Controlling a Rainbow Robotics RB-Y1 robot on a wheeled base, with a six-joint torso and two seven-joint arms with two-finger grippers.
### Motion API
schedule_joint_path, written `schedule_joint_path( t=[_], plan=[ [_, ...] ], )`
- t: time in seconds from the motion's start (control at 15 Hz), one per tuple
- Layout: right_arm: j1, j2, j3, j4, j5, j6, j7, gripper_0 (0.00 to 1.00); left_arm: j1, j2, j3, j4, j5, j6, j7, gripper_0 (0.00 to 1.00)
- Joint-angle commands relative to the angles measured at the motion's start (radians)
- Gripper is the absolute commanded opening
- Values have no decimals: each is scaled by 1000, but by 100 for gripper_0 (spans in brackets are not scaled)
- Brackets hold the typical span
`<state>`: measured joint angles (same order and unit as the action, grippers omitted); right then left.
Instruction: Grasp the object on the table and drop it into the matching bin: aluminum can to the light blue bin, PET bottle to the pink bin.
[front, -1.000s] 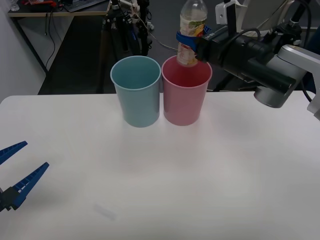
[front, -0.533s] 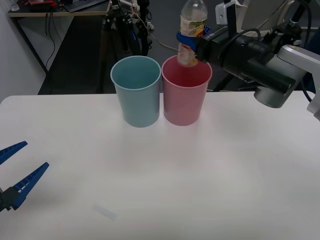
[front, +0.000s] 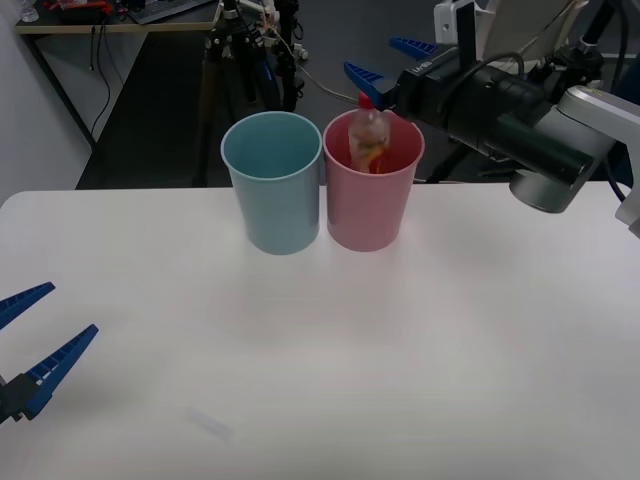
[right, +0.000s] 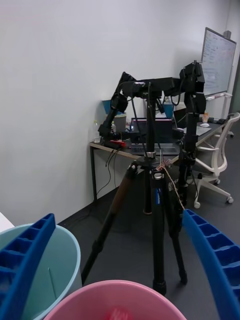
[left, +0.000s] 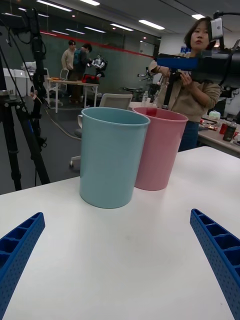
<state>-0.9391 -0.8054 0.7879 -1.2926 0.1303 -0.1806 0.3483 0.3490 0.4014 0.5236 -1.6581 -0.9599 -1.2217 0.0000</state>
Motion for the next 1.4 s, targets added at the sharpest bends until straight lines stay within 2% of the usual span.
schedule_joint_path(
  t=[0.07, 0.73, 0.93, 1.27, 1.4],
  plan=[
    [2, -3, -2, 1, 0, 0, 1, 100, 0, 0, 0, 0, 0, 0, 0, 100],
    [3, -12, -4, -8, -3, -11, 1, 100, 0, 0, 0, 0, 0, 0, 0, 100],
    [25, -66, -10, -77, -32, -17, -3, 100, 0, 0, 0, 0, 0, 0, 0, 100],
    [146, -178, -85, -267, -17, -22, -38, 100, 0, 0, 0, 0, 0, 0, 0, 100],
    [184, -218, -99, -324, -3, -40, -130, 100, 0, 0, 0, 0, 0, 0, 0, 100]
  ],
)
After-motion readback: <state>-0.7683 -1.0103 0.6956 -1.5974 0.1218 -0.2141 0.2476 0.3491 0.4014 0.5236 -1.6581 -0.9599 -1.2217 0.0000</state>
